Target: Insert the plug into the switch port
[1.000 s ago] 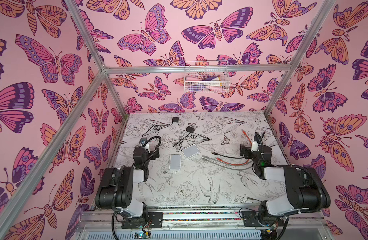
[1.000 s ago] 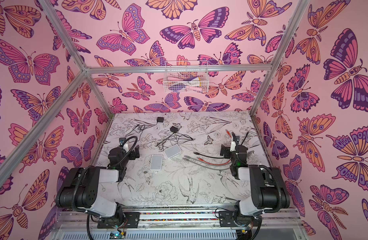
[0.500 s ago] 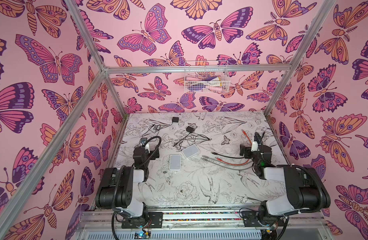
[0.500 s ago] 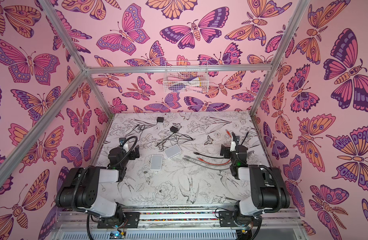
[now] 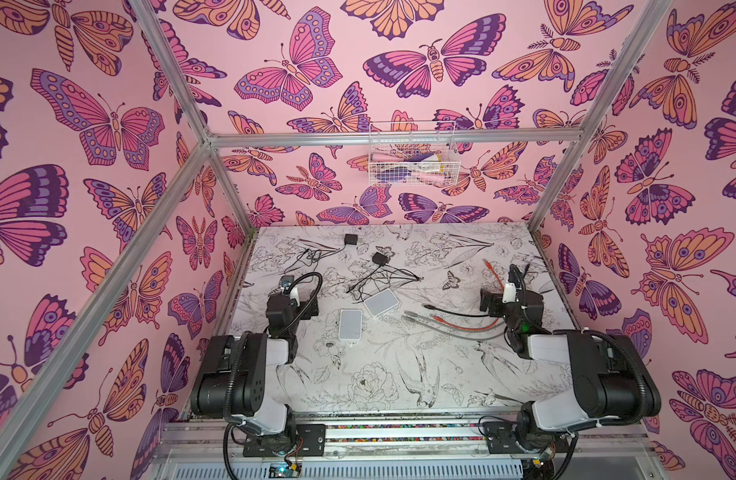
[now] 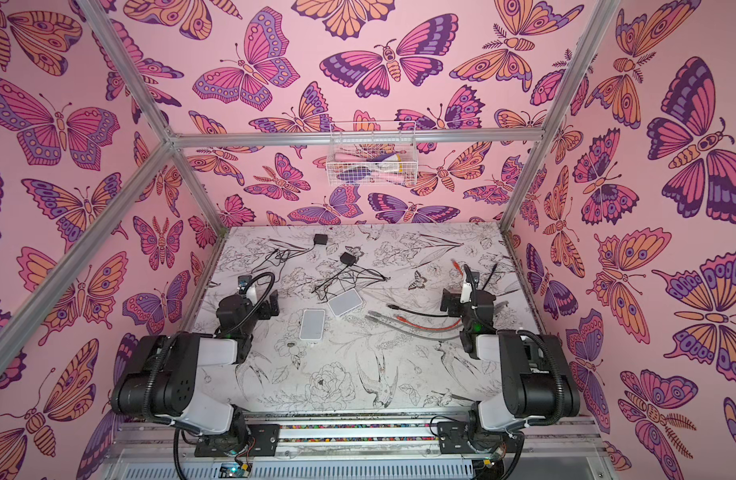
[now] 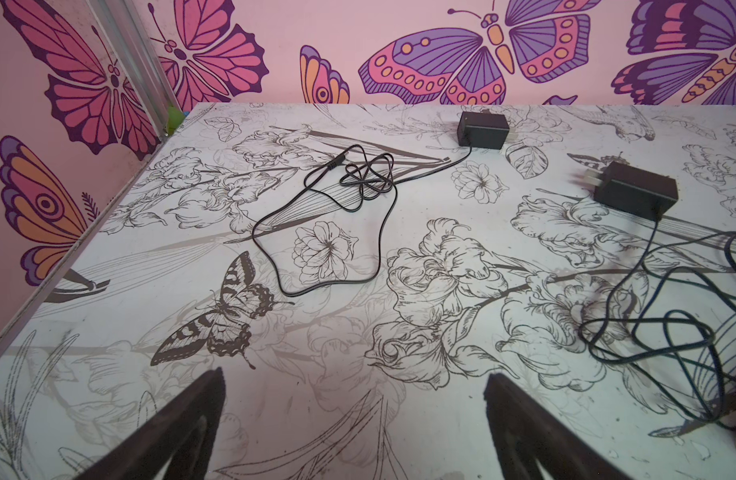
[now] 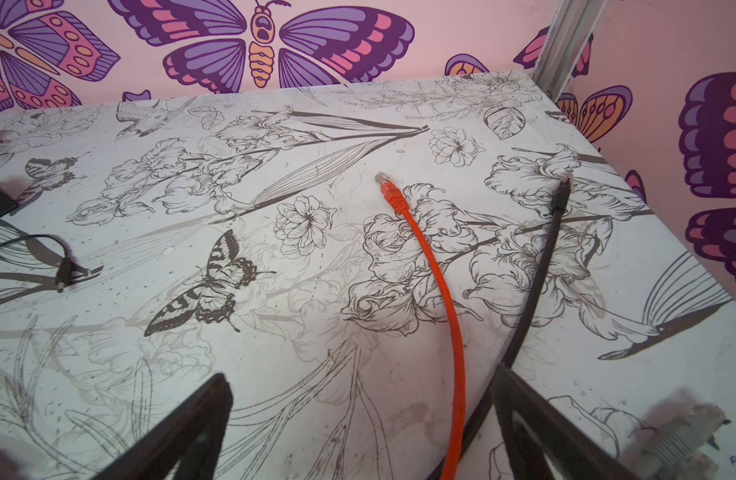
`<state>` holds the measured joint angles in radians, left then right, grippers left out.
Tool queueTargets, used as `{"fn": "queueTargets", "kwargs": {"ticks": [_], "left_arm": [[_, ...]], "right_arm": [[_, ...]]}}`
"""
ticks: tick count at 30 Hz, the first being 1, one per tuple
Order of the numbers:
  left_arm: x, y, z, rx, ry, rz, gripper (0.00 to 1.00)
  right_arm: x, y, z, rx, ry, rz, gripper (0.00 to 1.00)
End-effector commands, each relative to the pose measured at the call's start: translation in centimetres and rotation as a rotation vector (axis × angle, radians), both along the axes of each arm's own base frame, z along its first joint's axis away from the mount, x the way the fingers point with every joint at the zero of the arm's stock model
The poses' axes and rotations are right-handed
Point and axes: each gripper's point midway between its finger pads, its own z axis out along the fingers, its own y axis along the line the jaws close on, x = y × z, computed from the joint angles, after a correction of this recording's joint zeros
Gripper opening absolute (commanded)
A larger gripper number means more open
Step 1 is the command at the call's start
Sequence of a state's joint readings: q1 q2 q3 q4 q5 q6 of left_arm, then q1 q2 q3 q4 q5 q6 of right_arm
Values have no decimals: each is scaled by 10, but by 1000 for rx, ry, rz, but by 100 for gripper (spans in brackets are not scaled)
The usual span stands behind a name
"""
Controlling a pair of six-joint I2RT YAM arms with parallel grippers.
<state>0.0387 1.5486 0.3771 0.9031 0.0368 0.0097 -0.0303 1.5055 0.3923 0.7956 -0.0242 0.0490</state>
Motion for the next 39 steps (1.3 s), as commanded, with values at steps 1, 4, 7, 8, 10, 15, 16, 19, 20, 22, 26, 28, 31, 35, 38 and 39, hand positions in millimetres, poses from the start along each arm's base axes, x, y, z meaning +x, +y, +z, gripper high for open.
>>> {"fn": "queueTargets", "kwargs": {"ticks": [1, 4, 7, 8, 10, 15, 16, 19, 20, 22, 26, 28, 31, 35, 38, 39], "left_arm": [[-1, 0, -2, -6, 6, 0, 99], [-2, 1, -3, -13, 23, -3, 99], [-1, 20, 10, 25, 8, 145, 99], [-2, 28, 19, 40, 19, 207, 99], [-2, 28, 31, 54, 62, 216, 99], [-6, 35, 91, -13, -16, 316, 99], [-6, 34, 103, -50, 4, 326, 99], [-11, 24, 127, -162, 158, 333, 99], [-11, 14, 134, -191, 227, 290, 99], [-10, -6, 135, -230, 370, 218, 99], [-19, -36, 142, -277, 434, 156, 99], [-27, -44, 140, -311, 441, 143, 100], [-41, -53, 136, -363, 459, 114, 99], [-48, -51, 115, -388, 522, 131, 100], [-39, -48, 84, -461, 609, 156, 99], [-35, -48, 77, -487, 625, 159, 98]], "right_arm": [[5, -3, 9, -2, -26, -32, 99], [-1, -32, 32, -7, -50, -210, 99], [-3, -28, 66, -6, 1, -186, 99], [-1, -17, 80, -8, -3, -115, 99], [-2, -2, 110, 8, -76, -38, 99], [0, 6, 153, 70, -105, -31, 99], [-6, -12, 148, 178, -30, -185, 99], [-28, -39, 125, 515, 178, -501, 99], [-10, -7, 130, 632, 192, -291, 99], [2, 25, 130, 733, 223, -183, 99], [12, 71, 123, 623, 312, -93, 99], [13, 89, 117, 579, 366, -58, 99], [5, 119, 107, 559, 453, 27, 99], [-19, 164, 105, 466, 530, 180, 96], [-37, 184, 101, 384, 528, 244, 89], [-43, 191, 100, 385, 518, 271, 85]]}}
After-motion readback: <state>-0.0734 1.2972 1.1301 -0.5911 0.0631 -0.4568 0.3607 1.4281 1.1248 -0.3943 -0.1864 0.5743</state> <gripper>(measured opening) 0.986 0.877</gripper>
